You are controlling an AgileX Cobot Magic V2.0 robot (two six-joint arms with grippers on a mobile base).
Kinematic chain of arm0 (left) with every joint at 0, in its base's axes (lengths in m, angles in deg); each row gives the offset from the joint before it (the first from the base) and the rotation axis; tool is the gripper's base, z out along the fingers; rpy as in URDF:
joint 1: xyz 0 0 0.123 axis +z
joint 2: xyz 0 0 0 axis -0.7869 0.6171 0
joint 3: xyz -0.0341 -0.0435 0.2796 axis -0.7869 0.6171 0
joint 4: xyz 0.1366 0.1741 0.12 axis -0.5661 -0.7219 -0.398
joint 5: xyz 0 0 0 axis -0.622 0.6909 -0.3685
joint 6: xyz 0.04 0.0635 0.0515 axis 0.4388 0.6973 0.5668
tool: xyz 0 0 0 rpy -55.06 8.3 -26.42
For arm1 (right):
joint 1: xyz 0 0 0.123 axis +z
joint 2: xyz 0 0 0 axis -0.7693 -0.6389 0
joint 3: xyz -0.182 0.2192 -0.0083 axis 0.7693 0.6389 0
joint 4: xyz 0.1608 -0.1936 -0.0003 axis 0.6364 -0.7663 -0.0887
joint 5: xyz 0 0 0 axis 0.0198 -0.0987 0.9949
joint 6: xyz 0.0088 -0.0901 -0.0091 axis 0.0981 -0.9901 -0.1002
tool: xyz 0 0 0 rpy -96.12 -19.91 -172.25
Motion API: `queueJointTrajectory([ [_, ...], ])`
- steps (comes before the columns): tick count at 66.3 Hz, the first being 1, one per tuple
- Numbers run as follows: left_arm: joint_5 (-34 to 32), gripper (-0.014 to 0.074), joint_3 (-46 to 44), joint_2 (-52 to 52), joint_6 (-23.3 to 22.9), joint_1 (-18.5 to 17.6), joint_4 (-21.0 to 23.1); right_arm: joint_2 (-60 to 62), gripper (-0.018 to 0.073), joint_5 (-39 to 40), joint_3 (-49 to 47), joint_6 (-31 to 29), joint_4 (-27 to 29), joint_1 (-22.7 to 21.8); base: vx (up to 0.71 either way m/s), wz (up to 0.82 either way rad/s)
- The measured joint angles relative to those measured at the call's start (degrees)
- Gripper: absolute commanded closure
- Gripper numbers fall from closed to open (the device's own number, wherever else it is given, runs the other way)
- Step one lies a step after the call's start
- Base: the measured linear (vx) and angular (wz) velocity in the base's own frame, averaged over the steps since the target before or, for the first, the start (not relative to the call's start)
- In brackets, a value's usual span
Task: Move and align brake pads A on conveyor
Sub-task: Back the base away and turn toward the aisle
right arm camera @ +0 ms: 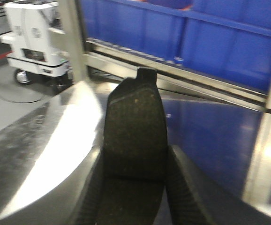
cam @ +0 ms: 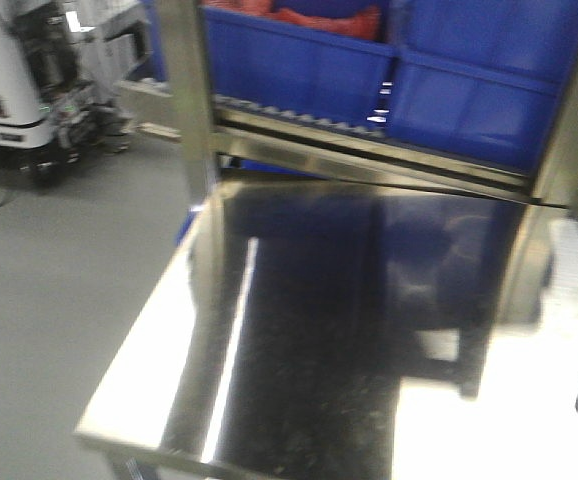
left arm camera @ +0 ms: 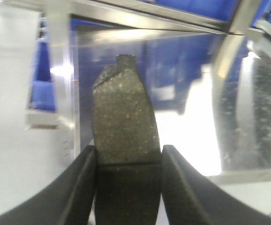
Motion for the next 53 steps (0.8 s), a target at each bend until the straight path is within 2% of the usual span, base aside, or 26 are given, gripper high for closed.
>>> queueJointTrajectory([
  [53,0.01,0.0603,0.0,0.0,0.0,0.0,-0.04,0.0,0.0564,0.0,0.0,-0.06,0.0,0.0,-0.2,0.76],
])
